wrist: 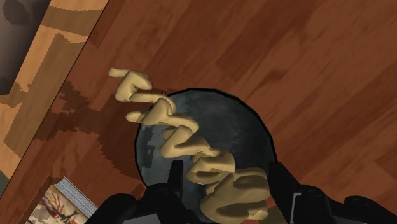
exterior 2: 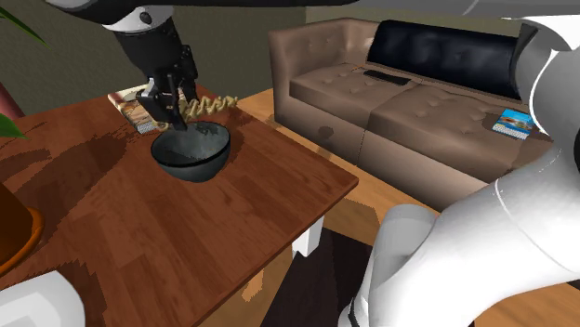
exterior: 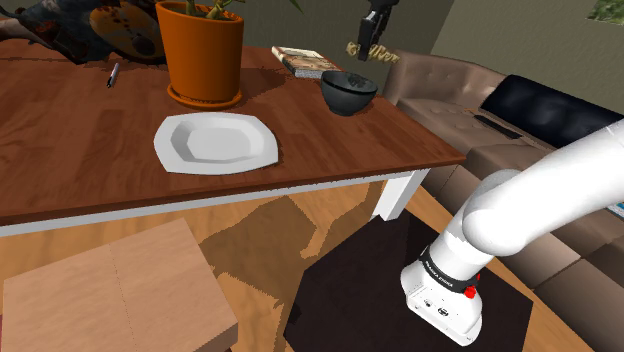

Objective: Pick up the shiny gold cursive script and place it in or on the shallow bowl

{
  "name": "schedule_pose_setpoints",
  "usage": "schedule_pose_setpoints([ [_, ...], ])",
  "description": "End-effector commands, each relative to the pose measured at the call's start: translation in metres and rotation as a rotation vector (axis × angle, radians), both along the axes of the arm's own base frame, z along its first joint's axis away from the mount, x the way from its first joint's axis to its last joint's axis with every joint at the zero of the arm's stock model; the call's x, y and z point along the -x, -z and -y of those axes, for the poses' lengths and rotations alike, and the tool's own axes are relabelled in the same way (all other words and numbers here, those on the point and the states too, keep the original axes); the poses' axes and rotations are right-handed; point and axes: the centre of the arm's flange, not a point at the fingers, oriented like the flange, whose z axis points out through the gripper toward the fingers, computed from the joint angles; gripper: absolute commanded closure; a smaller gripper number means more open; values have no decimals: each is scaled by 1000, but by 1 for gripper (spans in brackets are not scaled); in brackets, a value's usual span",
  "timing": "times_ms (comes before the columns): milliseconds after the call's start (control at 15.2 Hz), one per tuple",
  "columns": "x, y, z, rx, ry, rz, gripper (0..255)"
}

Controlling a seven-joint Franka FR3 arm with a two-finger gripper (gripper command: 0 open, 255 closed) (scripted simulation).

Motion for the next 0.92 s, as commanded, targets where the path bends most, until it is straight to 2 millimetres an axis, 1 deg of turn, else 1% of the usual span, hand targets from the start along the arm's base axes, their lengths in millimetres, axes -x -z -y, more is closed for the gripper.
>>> schedule_pose_setpoints([
  [0,-27,-1,2,0,0,0,255],
  [132,-57,-2,2,0,0,0,255],
  [858,-57,56,2,0,0,0,255],
])
